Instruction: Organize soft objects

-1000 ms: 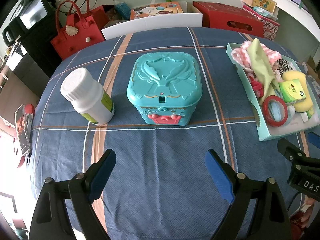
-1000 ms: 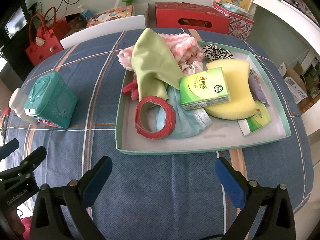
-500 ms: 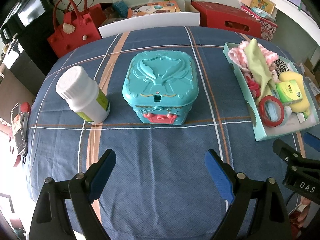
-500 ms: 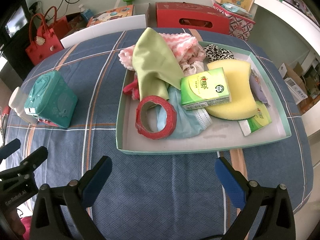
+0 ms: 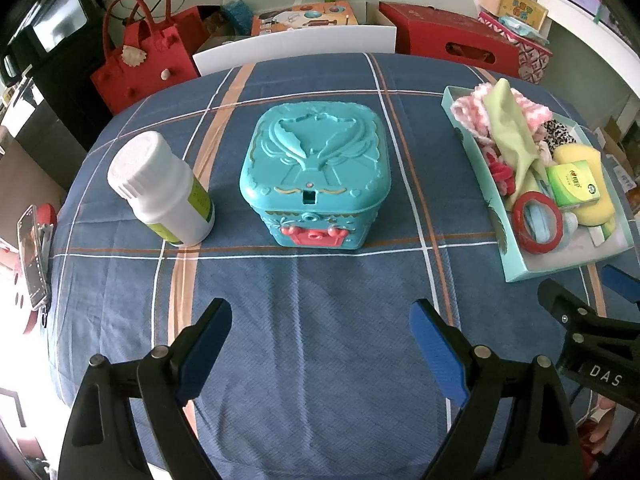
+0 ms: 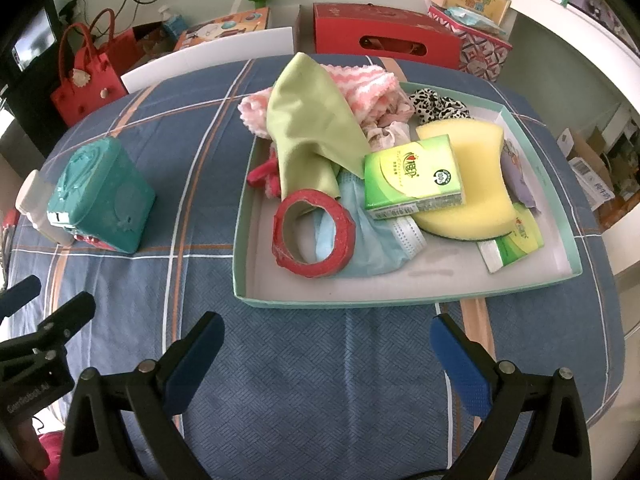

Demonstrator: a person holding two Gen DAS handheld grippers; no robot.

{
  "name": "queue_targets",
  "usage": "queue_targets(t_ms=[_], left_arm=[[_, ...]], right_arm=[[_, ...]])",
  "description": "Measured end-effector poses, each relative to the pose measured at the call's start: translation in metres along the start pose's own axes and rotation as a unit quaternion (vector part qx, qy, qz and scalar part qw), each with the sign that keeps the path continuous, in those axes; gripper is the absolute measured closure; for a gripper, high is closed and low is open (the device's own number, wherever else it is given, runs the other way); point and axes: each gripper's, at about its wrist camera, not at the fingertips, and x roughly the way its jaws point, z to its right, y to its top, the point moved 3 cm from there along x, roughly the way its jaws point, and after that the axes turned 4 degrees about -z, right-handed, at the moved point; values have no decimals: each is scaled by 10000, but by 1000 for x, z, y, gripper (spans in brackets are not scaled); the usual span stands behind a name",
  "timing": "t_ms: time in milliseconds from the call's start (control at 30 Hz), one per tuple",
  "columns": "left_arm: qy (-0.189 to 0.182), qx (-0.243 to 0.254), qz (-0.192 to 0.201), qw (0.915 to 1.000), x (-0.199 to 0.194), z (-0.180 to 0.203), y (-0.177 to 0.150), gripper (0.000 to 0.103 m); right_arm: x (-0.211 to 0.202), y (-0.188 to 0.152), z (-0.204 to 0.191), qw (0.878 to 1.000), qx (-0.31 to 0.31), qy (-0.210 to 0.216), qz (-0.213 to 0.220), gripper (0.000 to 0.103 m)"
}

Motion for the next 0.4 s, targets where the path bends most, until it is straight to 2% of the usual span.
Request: queue_targets(t_ms=[167, 400], left_arm=[[-269, -119, -65, 9995, 1, -2, -1, 12], [-267, -88, 55, 9996, -3, -1, -1, 12]], right_arm=[[0, 2, 1, 10000, -7, 9, 1, 0], [0, 3, 2, 10000, -9, 12, -5, 0]])
